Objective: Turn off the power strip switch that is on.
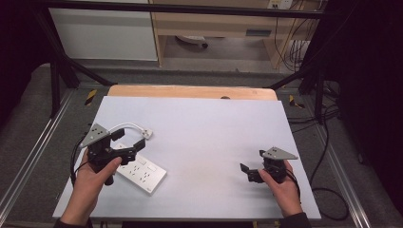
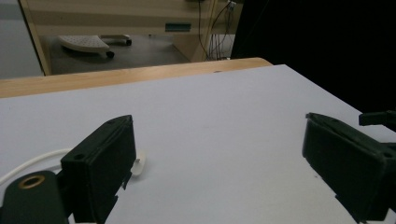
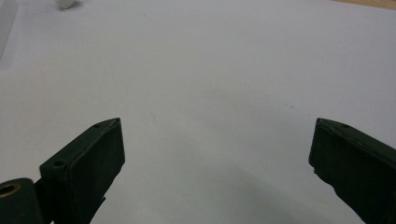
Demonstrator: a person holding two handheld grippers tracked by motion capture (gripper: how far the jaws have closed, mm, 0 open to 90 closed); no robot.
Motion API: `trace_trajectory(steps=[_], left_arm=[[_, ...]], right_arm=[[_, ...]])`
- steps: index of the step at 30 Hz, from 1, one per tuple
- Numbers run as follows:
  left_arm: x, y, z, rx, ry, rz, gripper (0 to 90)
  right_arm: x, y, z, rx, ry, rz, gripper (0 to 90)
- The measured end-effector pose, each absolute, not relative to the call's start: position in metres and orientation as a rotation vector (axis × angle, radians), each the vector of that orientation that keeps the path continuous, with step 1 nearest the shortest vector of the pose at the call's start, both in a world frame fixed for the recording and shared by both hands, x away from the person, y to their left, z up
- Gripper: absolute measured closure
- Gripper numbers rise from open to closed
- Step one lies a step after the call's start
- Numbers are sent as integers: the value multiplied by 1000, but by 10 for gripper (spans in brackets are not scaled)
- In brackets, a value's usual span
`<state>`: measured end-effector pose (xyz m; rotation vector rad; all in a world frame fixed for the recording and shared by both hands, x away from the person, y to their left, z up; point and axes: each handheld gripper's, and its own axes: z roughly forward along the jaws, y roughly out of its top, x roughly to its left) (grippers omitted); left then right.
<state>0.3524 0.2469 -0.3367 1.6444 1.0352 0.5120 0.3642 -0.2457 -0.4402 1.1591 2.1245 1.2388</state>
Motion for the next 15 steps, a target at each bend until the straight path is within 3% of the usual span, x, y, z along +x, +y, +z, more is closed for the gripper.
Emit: trace_trajectory(steps=[15], left_arm=[[365,239,-339,1674,1031,524,134]], right_arm=[[364,-246,-440,1158,2125,1243,40]])
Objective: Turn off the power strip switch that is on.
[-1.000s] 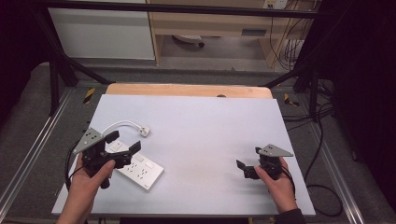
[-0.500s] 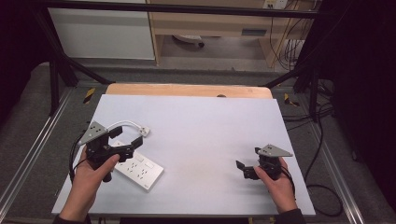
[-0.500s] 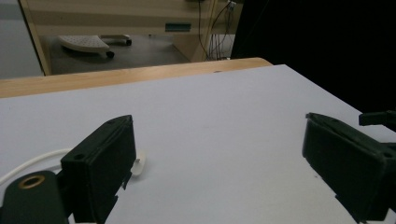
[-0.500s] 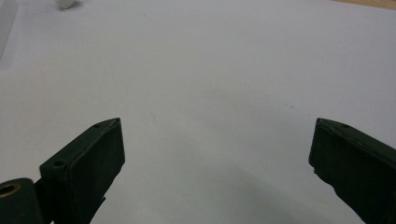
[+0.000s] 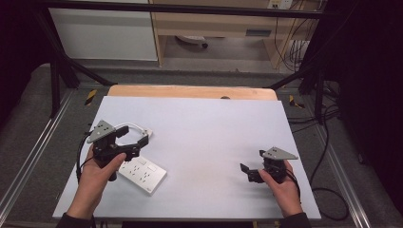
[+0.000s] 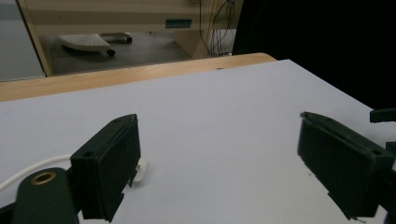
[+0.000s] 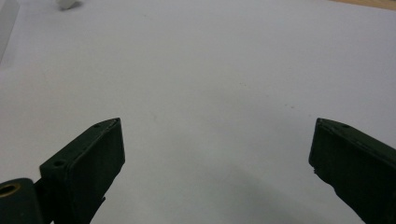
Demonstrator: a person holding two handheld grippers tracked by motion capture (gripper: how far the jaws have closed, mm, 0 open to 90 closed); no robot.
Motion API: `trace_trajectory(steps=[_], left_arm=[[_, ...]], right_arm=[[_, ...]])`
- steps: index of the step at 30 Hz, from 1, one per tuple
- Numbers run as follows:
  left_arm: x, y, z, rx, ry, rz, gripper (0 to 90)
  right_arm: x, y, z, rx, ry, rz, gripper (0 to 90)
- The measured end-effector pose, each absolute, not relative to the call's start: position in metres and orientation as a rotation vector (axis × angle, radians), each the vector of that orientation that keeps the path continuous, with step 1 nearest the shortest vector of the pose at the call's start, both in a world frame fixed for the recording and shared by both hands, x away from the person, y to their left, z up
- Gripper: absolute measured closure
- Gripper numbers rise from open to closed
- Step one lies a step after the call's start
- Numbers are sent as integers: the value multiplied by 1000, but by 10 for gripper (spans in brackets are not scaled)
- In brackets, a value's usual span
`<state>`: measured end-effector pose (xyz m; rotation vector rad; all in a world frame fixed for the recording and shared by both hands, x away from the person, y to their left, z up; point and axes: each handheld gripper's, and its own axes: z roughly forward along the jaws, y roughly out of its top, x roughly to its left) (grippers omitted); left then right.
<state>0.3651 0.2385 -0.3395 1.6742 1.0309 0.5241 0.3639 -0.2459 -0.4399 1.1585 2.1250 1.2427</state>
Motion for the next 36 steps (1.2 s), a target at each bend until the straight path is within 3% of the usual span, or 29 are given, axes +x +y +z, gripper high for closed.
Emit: trace_trajectory(steps=[12,24,36], left_arm=[[369,230,-353,1726,1018,502,289],[371,229,-363,1757,1016,488,539],[373,233,-374,1762,1014,444,717]], right_arm=[[364,-246,-440,1164,2123,1245,40],[364,-246,-440,1162,2125,1242,40],[364,-246,-440,1160,2127,1241,40]])
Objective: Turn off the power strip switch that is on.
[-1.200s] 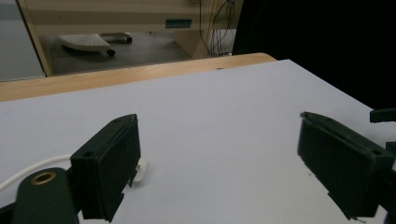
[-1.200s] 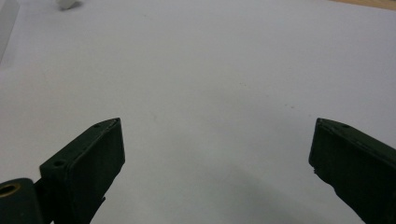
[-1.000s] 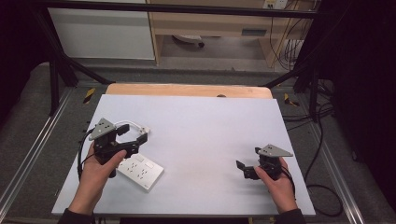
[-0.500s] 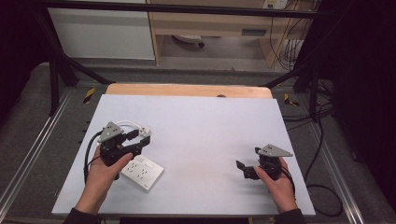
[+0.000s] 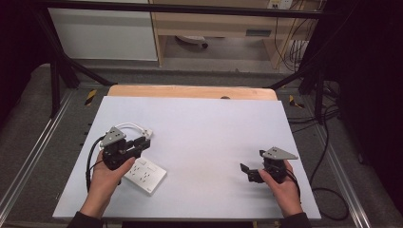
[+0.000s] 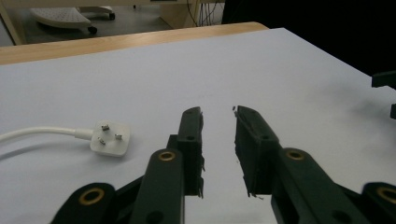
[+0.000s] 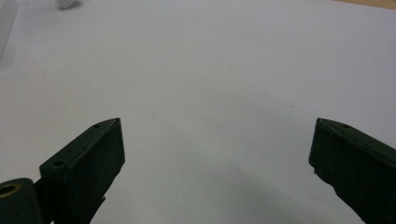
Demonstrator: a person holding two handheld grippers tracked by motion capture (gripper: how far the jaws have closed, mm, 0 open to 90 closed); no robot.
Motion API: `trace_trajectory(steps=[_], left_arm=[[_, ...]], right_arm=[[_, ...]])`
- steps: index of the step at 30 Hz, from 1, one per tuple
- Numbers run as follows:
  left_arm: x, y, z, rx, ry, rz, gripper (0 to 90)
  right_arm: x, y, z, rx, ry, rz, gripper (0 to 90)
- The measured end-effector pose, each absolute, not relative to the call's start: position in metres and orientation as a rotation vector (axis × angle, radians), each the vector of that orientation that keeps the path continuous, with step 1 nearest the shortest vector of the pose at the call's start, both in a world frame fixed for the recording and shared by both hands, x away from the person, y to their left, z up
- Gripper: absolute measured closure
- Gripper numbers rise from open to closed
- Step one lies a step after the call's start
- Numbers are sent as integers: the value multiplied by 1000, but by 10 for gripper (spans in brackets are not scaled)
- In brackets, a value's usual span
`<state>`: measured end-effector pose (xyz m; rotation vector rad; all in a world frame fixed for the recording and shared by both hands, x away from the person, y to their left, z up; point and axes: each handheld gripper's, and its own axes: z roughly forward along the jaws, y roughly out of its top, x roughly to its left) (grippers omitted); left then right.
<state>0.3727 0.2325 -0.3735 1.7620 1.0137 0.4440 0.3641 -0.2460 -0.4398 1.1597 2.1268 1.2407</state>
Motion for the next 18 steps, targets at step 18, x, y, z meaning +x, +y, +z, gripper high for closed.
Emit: trace_trajectory(steps=[18], left_arm=[[375,244,-382,1749,1050,436,886]], right_arm=[[364,-246,-440,1163,2125,1243,40]])
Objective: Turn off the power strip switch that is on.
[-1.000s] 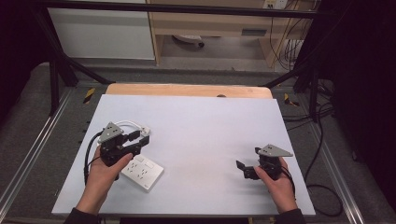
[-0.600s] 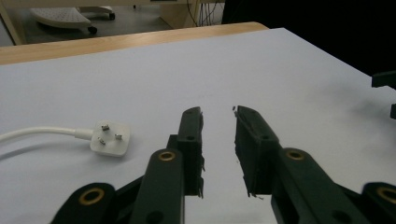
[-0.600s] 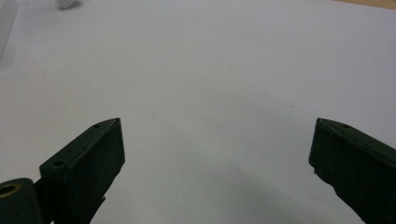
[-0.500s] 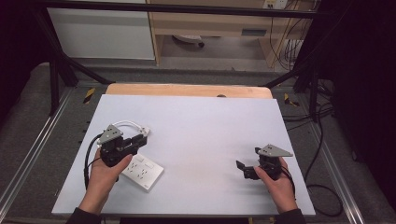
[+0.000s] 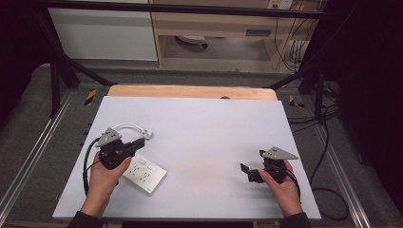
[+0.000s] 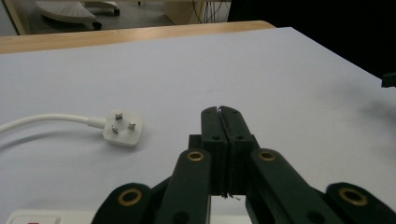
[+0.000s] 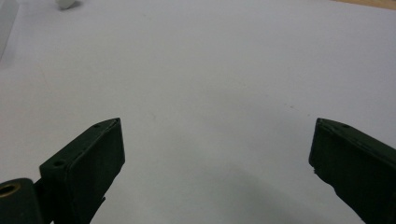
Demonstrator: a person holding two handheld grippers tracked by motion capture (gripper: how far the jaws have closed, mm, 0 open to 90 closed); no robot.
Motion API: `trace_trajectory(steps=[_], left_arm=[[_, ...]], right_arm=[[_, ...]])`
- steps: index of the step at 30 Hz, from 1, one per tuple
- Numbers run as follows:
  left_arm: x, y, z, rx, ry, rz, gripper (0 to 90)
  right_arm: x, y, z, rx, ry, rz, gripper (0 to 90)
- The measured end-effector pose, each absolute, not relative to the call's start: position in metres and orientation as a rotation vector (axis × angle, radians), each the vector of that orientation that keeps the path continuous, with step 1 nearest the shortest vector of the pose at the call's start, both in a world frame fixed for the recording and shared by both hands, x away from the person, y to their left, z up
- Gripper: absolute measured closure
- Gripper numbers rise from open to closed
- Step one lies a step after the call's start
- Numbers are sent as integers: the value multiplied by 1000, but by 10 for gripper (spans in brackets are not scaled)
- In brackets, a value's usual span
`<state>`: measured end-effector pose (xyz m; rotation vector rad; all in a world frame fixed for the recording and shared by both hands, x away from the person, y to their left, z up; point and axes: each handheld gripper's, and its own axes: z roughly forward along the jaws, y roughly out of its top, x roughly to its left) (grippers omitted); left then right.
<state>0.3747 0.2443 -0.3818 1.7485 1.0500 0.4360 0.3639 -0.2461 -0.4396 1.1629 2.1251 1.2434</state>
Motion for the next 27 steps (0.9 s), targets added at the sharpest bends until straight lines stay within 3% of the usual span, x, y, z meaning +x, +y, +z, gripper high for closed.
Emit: trace_trajectory(steps=[27], left_arm=[[379,250,-396,1824,1092,430,898]], right_arm=[[364,-246,-440,1159,2129,1235,39]])
